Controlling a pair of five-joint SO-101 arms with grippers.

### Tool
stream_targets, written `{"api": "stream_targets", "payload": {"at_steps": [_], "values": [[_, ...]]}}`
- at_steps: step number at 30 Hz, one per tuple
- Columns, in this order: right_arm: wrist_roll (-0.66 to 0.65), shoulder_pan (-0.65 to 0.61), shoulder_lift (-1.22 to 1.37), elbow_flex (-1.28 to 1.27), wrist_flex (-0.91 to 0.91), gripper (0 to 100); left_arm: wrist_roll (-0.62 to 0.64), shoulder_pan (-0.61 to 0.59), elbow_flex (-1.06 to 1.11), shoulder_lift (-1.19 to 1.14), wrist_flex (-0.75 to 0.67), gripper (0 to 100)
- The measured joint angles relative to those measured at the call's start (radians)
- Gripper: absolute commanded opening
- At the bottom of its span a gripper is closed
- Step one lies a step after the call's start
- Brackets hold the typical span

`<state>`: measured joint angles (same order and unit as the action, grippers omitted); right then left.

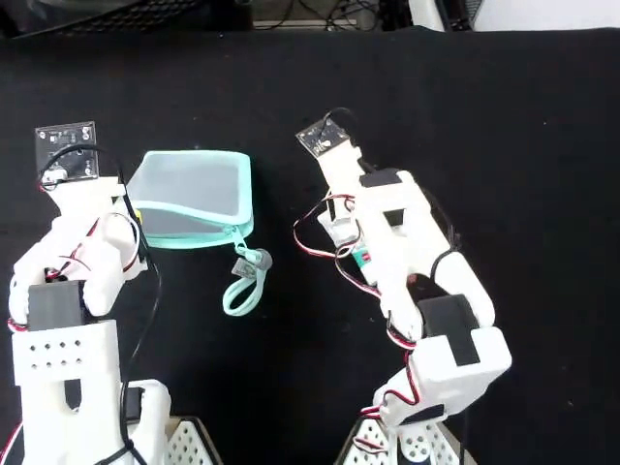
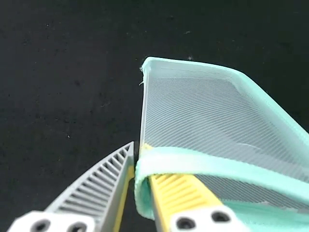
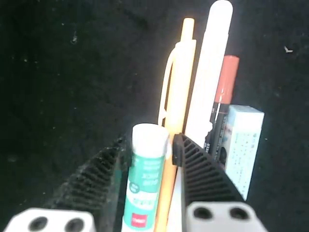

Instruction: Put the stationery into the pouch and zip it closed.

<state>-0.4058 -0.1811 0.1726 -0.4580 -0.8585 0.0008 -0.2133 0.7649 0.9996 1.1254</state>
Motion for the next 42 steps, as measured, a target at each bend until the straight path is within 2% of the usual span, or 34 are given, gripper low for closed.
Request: {"api": "stream_targets", "payload": {"at_steps": [10,17,23,28,33,35,36,42], "values": [[0.011,-0.012,-0.138,-0.106,0.034,1.4,0.0,0.0,0.02,0.0,0.0,3],[0.008,-0.193,-0.229,-0.199,0.041,1.6,0.0,0.0,0.02,0.0,0.0,3],[-0.02,-0.209,-0.133,-0.187,0.032,15.9,0.0,-0.002,0.02,0.0,0.0,3],[-0.081,-0.212,0.008,-0.041,-0.084,9.8,0.0,-0.003,0.02,0.0,0.0,3],[-0.084,-0.207,0.124,0.115,-0.187,8.9,0.0,-0.003,0.02,0.0,0.0,3],[-0.084,-0.207,0.147,0.15,-0.209,6.4,0.0,-0.003,0.02,0.0,0.0,3],[-0.084,-0.206,0.153,0.157,-0.212,1.5,0.0,-0.003,0.02,0.0,0.0,3],[-0.084,-0.186,0.129,0.15,-0.207,1.2,0.0,-0.003,0.02,0.0,0.0,3]]}}
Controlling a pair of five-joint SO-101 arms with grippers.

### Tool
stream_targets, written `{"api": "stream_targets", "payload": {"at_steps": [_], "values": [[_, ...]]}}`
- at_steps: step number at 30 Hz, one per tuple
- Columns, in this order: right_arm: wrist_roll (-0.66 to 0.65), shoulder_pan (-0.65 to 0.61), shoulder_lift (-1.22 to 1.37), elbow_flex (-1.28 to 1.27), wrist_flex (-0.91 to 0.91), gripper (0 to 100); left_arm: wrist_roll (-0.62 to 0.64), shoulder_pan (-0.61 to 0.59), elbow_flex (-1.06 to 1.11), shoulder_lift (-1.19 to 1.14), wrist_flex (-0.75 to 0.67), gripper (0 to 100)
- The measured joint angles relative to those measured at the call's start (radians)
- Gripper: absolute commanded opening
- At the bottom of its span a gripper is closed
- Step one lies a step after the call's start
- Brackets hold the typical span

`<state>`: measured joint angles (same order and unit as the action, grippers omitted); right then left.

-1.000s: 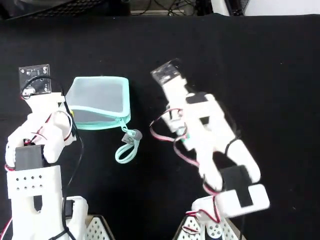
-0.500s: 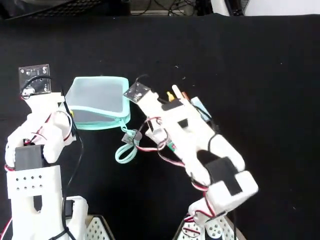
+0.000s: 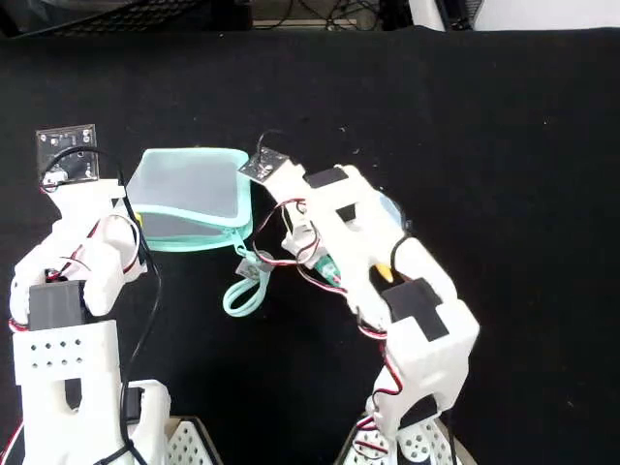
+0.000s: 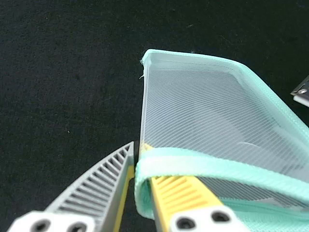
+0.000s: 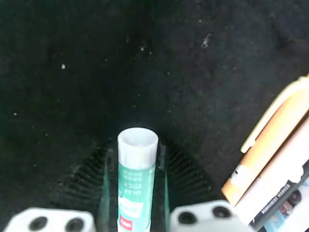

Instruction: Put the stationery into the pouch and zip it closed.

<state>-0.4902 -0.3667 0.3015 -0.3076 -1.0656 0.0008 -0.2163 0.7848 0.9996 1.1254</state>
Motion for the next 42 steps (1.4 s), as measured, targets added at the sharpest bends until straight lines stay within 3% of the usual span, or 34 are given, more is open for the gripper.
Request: {"api": "stream_targets", "payload": {"at_steps": [5,11,16,21,28,33,42], "values": [[0.0,0.029,-0.186,-0.121,0.005,1.2,0.0,0.0,0.0,0.0,0.0,3],[0.008,0.028,-0.615,-0.301,0.012,1.2,0.0,0.0,0.0,0.0,0.0,3],[0.17,0.012,-0.965,-0.411,0.143,1.2,0.0,0.0,0.0,0.0,0.0,3],[0.31,-0.133,-1.214,-0.503,0.256,1.2,0.0,0.0,0.02,0.0,-0.003,3],[0.376,-0.373,-1.494,-0.591,0.434,1.2,0.0,0.0,0.02,0.0,-0.003,3],[0.381,-0.502,-1.613,-0.726,0.571,1.2,0.0,0.0,0.02,0.0,-0.003,3],[0.379,-0.519,-1.471,-0.876,0.991,1.2,0.0,0.0,0.02,0.0,-0.003,3]]}}
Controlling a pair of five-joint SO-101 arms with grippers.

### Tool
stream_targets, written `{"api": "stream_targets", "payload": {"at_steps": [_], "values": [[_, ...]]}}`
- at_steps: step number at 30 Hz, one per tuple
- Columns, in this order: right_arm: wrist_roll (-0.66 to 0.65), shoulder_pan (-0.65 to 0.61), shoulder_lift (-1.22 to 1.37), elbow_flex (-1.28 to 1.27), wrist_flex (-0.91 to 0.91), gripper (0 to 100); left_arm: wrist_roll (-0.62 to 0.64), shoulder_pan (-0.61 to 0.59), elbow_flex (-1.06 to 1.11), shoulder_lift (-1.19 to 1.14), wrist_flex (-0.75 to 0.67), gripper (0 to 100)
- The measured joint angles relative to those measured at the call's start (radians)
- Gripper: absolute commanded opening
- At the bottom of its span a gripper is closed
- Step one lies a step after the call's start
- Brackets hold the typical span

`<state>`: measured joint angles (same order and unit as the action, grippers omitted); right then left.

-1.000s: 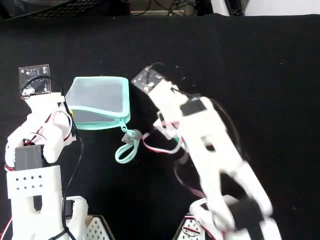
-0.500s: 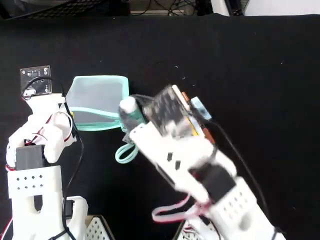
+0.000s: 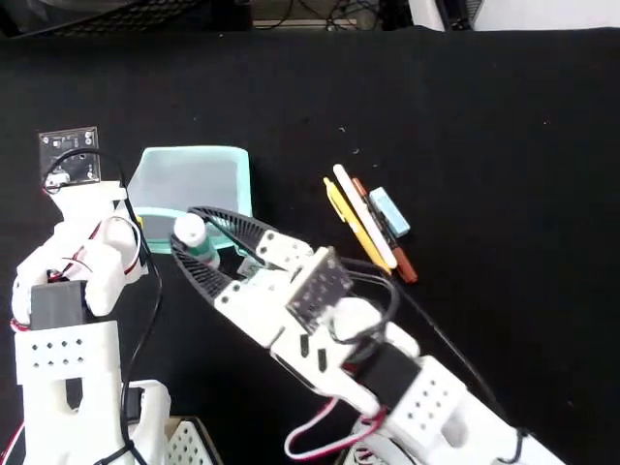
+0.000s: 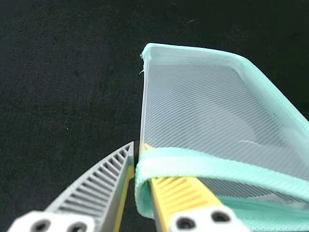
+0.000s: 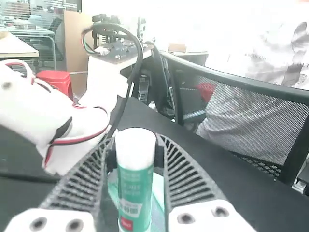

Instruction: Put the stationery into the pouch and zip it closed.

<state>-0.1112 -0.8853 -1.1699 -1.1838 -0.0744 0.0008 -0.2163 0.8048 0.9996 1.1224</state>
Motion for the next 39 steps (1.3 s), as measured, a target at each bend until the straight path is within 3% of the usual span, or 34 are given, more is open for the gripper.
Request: {"api": "stream_targets", "payload": {"at_steps": [4,10,18,39], "values": [[-0.014,0.0,0.118,-0.006,0.114,1.2,0.0,0.0,-0.031,0.0,0.02,3],[-0.17,0.035,0.31,0.061,0.242,1.2,0.0,0.025,-0.199,0.0,0.133,3],[-0.19,0.095,0.511,0.219,0.273,1.2,0.0,0.028,-0.259,-0.002,0.149,3],[-0.195,0.181,0.537,0.256,0.273,1.2,0.005,0.034,-0.324,-0.227,0.173,3]]}}
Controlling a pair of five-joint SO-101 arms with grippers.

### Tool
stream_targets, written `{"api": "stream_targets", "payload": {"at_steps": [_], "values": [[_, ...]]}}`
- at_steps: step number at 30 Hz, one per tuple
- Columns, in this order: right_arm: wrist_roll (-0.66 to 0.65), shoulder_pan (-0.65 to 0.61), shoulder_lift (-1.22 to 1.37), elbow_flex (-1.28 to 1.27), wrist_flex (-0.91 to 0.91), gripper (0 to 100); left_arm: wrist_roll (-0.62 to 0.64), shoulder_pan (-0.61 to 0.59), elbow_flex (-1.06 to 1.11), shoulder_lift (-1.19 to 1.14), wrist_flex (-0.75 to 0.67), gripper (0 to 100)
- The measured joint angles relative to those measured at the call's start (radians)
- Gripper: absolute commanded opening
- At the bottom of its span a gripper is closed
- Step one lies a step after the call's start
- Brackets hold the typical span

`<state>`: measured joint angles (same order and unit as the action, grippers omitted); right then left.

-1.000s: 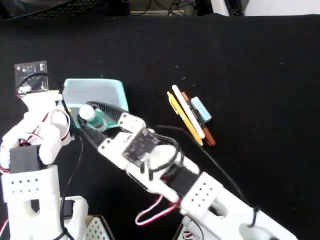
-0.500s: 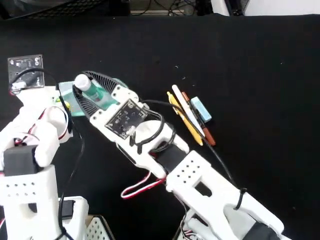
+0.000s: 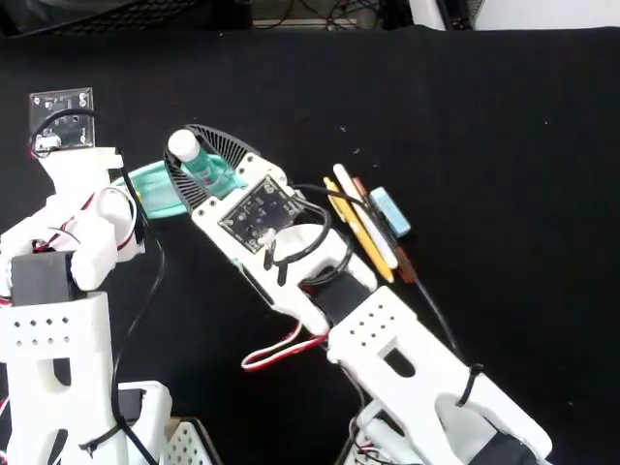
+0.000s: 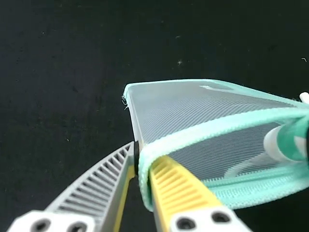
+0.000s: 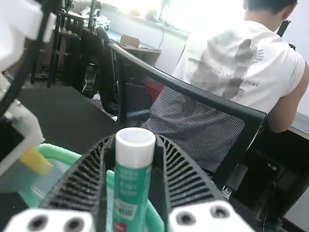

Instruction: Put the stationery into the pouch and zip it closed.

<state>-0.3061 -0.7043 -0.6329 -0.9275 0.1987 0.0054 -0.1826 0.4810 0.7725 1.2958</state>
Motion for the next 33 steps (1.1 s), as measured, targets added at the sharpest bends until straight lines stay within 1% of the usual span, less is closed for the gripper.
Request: {"api": "stream_targets", "payload": {"at_steps": [6,9,11,13,15,17,21,24,26,28,30,33], "values": [[0.0,0.0,0.144,0.02,0.103,1.2,0.0,0.0,0.0,-0.003,-0.005,3],[-0.002,0.0,0.229,0.049,0.124,1.5,0.0,0.0,-0.002,-0.005,-0.005,3],[-0.002,0.0,0.236,0.069,0.106,5.3,0.0,0.0,-0.002,-0.009,-0.005,3],[-0.002,0.0,0.233,0.106,0.028,14.1,0.0,0.0,-0.002,-0.009,-0.005,3],[-0.002,-0.002,0.204,0.158,-0.114,20.8,0.0,0.0,-0.002,-0.009,-0.006,3],[0.002,0.0,0.164,0.222,-0.29,21.4,0.0,0.0,-0.002,-0.009,-0.006,3],[0.098,0.011,0.057,0.374,-0.654,20.0,0.0,-0.005,0.0,-0.009,0.003,3],[0.13,0.02,-0.048,0.465,-0.847,19.8,-0.005,-0.006,0.005,-0.026,0.005,3],[0.133,0.021,-0.114,0.491,-0.913,19.8,-0.005,0.0,0.005,-0.025,0.005,3],[0.137,0.063,-0.161,0.497,-0.945,19.7,-0.005,-0.005,0.005,-0.025,0.005,3],[0.147,0.135,-0.18,0.497,-0.98,17.4,-0.005,-0.005,0.005,-0.025,0.005,3],[0.203,0.292,-0.167,0.471,-1.008,11.4,-0.005,-0.003,0.005,-0.025,0.005,3]]}}
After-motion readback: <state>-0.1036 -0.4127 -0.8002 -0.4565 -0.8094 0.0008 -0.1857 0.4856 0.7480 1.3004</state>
